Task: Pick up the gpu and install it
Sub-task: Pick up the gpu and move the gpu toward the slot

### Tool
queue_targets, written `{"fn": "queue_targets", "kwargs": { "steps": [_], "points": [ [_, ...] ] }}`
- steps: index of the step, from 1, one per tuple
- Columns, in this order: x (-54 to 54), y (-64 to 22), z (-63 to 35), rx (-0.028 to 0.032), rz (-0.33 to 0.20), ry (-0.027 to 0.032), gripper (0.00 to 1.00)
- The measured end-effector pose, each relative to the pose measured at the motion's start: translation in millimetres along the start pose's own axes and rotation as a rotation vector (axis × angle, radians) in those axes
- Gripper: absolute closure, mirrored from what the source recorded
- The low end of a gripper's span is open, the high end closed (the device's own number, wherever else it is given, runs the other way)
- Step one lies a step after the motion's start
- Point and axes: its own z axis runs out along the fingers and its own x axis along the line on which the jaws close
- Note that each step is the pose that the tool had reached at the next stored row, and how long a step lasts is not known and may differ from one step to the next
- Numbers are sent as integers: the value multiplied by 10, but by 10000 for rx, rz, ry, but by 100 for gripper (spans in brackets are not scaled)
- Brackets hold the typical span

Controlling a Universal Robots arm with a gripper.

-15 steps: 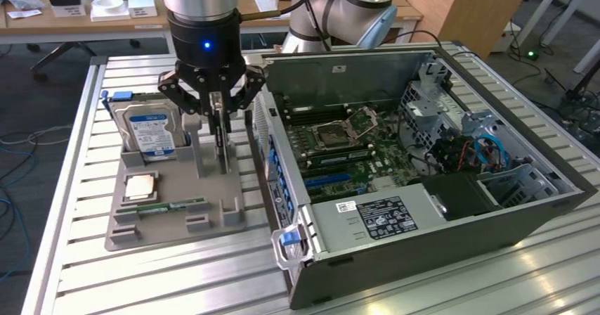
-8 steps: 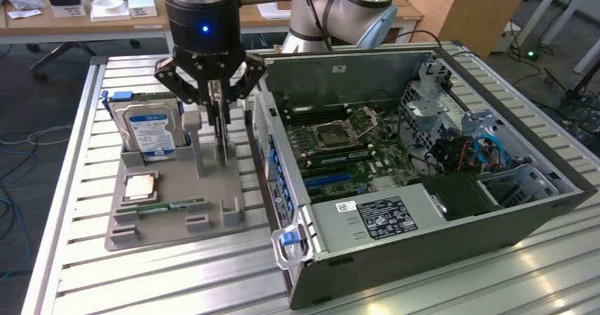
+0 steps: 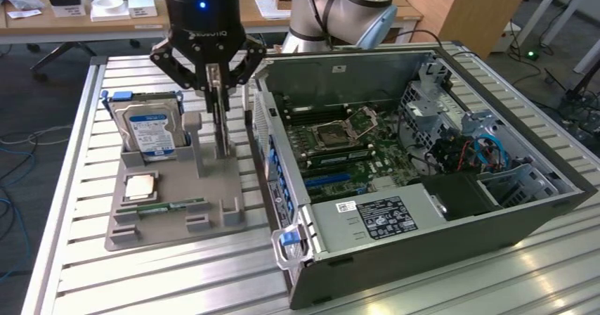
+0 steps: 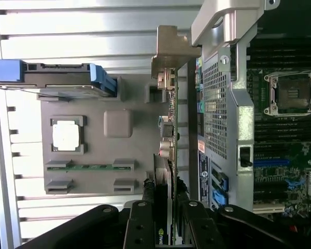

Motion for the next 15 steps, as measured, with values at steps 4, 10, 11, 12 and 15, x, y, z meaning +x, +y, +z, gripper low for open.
{"fn": "queue_targets", "kwargs": {
  "steps": [4,10,11,12,15],
  "points": [
    [-3,0,-121,1,0,1,74],
    [-8,-1,-270,0,0,0,74],
    [-8,-1,-287,0,0,0,74],
    [-8,-1,-296,-1,0,0,74],
    [-8,-1,-297,-1,0,-1,74]
  ]
}}
